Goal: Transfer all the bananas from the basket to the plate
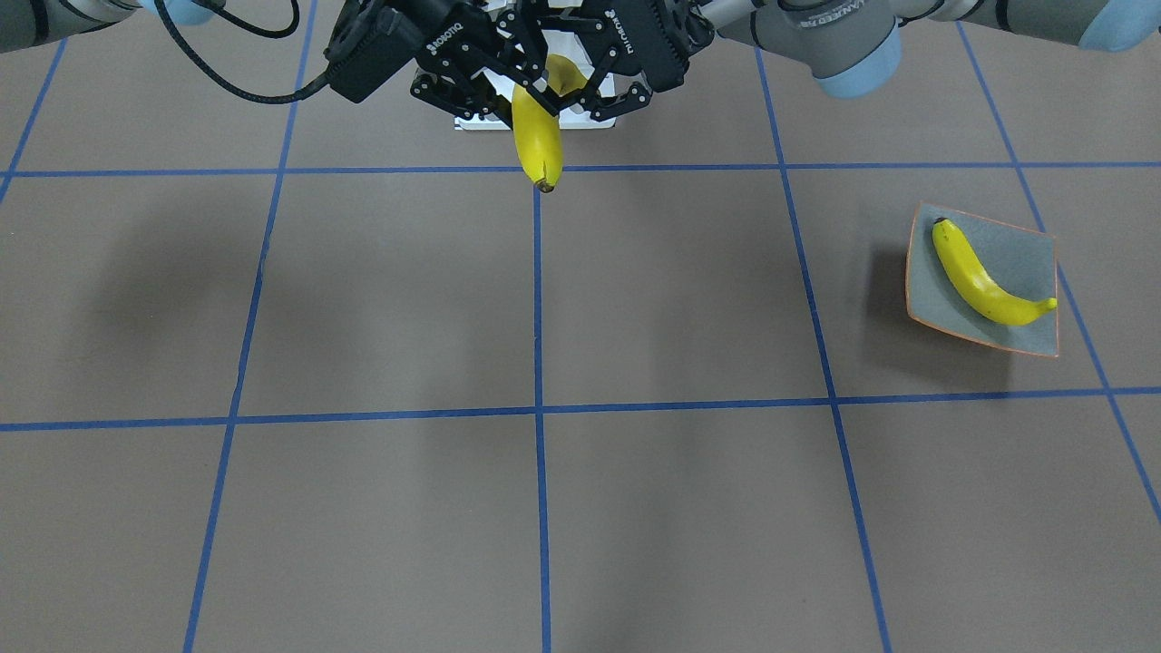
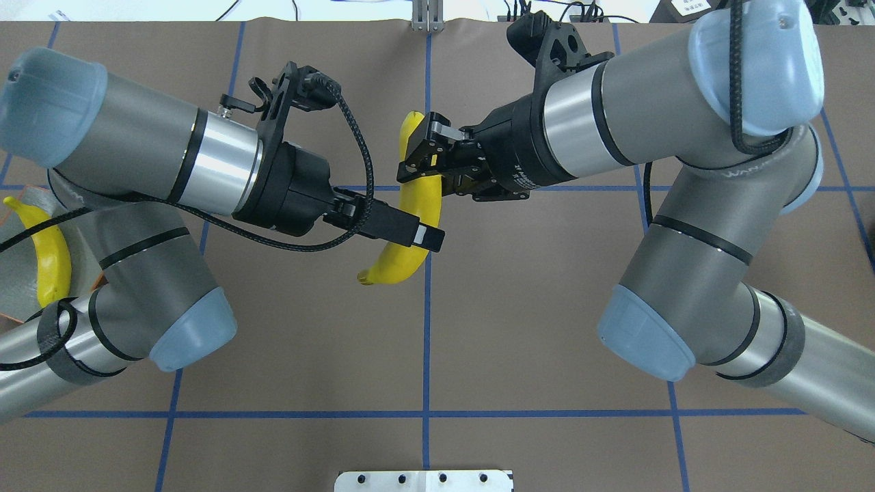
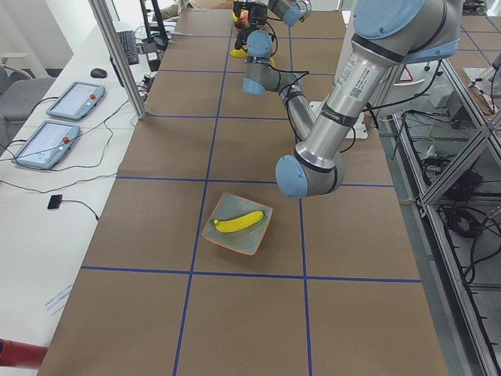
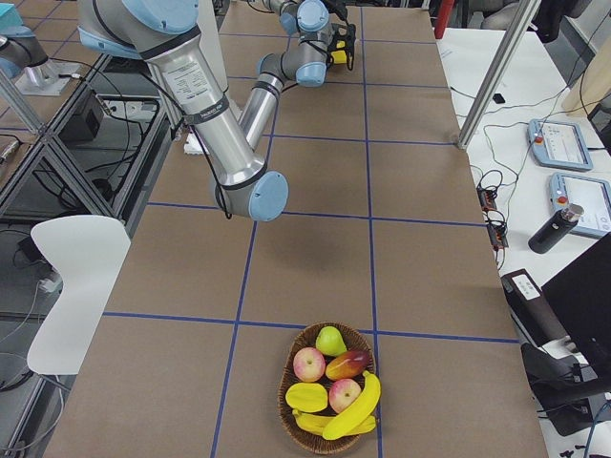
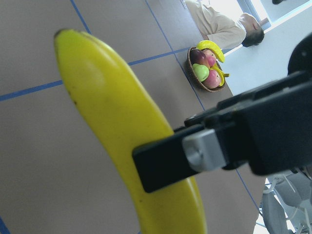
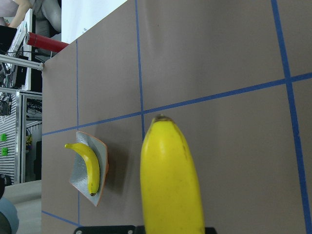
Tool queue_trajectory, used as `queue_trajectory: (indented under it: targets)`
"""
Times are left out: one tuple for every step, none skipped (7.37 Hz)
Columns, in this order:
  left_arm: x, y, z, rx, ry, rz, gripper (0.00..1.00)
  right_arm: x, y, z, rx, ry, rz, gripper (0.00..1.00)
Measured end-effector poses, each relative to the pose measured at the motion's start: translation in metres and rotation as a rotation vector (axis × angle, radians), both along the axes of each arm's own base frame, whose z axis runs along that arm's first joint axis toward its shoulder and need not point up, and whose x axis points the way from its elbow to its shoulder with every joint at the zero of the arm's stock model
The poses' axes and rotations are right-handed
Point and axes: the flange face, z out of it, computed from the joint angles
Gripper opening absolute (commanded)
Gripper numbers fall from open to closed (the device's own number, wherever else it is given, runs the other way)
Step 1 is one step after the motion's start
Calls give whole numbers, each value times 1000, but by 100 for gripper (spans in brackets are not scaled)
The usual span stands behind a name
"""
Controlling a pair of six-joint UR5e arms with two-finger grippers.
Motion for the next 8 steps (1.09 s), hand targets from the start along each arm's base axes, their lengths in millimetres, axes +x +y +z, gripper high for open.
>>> queue_trajectory:
  targets:
    - [0,0,0,-3,3,1,0,1,1,-1,4,-2,1,10]
    - [-1,1,-1,-2,6,2,0,3,2,-3,9,-7,3,91]
    - [0,1,-1,-4,5,1,0,6,4,-6,17,-15,4,100]
    - [0,0,0,-5,4,2,0,11,4,-8,27,-20,19,100]
    - [0,0,2,-7,2,2,0,21,3,-11,39,-27,46,100]
    - [0,0,4,-9,-1,1,0,31,-1,-12,46,-31,69,100]
    - [0,-1,6,-13,-6,0,0,40,-7,-7,42,-25,87,100]
    - [-1,-1,15,-24,-18,0,0,47,-16,4,29,-5,106,100]
